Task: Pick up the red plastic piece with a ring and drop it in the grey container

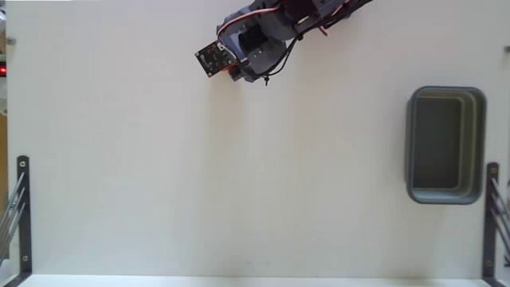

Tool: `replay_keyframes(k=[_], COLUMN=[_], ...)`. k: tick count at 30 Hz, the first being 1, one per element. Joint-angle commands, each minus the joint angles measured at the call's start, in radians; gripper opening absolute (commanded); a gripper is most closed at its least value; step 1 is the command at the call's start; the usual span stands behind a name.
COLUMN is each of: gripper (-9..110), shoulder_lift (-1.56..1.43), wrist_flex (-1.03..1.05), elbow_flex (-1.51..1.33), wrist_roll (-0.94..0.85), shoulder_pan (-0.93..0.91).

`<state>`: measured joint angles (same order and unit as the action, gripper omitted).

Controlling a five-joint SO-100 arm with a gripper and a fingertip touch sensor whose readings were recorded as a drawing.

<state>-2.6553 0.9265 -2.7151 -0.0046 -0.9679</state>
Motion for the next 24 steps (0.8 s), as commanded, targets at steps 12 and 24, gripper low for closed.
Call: replay_keyframes(k=[12, 24], gripper=[43, 40], shoulder_lift=[-0.036, -0.036], wrist_flex=[-0.002, -0.002], elbow_flex=[0.0, 0.0], wrist_roll=[0.005, 0.005], shoulder_pan=[-0.013, -0.013])
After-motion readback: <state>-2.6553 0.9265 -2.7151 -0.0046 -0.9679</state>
